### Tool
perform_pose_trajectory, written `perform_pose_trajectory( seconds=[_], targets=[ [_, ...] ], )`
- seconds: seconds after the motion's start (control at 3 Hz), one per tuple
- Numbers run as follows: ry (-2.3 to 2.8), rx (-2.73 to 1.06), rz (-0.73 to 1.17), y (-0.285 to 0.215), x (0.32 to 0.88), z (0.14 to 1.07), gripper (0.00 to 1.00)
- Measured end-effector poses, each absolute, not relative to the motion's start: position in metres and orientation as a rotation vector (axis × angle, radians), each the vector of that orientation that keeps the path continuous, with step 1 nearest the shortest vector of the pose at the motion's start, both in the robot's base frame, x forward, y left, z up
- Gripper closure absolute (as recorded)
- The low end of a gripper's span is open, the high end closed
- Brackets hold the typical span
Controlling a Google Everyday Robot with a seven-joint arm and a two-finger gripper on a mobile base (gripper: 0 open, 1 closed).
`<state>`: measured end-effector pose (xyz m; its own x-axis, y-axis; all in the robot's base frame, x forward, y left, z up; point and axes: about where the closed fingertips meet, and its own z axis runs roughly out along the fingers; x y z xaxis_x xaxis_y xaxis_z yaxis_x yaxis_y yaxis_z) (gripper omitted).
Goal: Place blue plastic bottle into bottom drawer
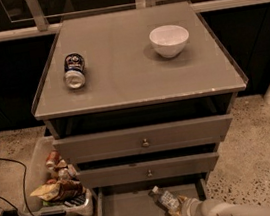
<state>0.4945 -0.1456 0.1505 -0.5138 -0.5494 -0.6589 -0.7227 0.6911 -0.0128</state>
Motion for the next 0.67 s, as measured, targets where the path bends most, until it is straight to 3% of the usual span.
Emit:
perform_pose_trajectory(
  seconds=[0.33, 0.67],
  targets=[
    [2.244, -0.941, 0.353, -0.1451, 0.498, 0.1452, 1.0],
    [2.243, -0.939, 0.353, -0.1451, 0.4981, 0.145, 0.82]
  ],
)
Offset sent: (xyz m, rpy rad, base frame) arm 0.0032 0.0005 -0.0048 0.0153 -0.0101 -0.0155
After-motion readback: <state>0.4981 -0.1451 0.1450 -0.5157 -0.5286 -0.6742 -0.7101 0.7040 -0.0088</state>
